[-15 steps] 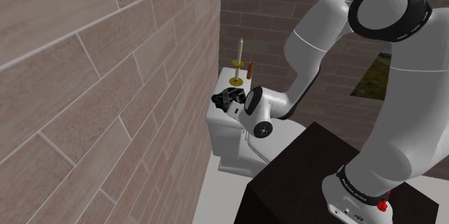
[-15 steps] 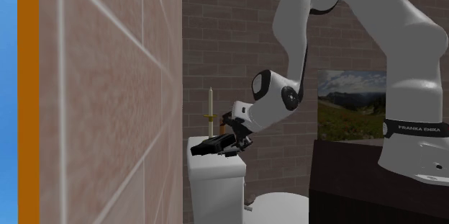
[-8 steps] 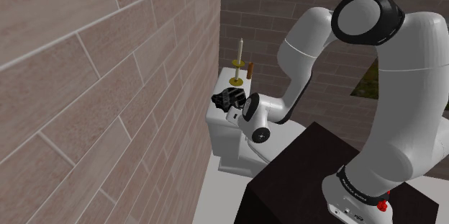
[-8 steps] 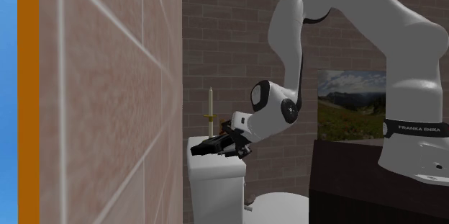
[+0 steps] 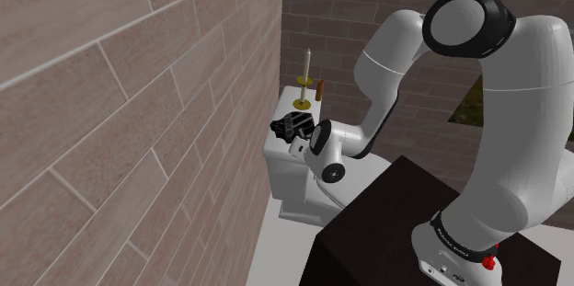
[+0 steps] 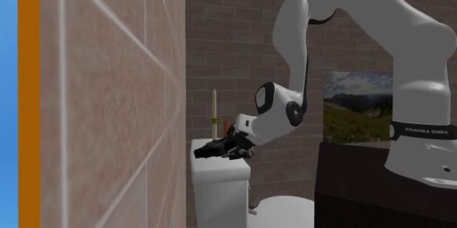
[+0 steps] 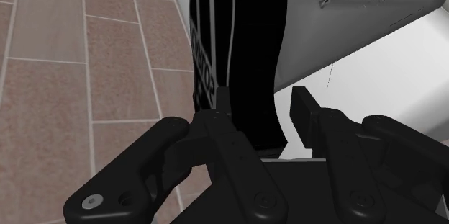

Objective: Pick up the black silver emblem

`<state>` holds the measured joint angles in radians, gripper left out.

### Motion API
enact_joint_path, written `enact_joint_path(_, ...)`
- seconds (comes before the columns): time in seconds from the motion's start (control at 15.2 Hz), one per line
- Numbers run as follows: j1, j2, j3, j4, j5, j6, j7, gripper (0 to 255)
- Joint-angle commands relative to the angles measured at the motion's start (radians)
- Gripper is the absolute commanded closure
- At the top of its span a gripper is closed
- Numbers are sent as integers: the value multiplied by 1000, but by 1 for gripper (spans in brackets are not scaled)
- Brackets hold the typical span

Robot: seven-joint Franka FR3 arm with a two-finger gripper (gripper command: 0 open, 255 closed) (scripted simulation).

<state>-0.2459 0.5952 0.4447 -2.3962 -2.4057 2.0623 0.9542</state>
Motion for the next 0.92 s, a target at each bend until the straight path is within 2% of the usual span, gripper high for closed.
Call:
enact_joint_path(0.0, 0, 0, 0, 0, 0, 0, 0, 255)
enact_joint_path(0.13, 0, 0, 0, -1, 0, 0, 0, 255)
enact_joint_path(0.86, -33, -182, 39, -60, 79, 110, -53, 255)
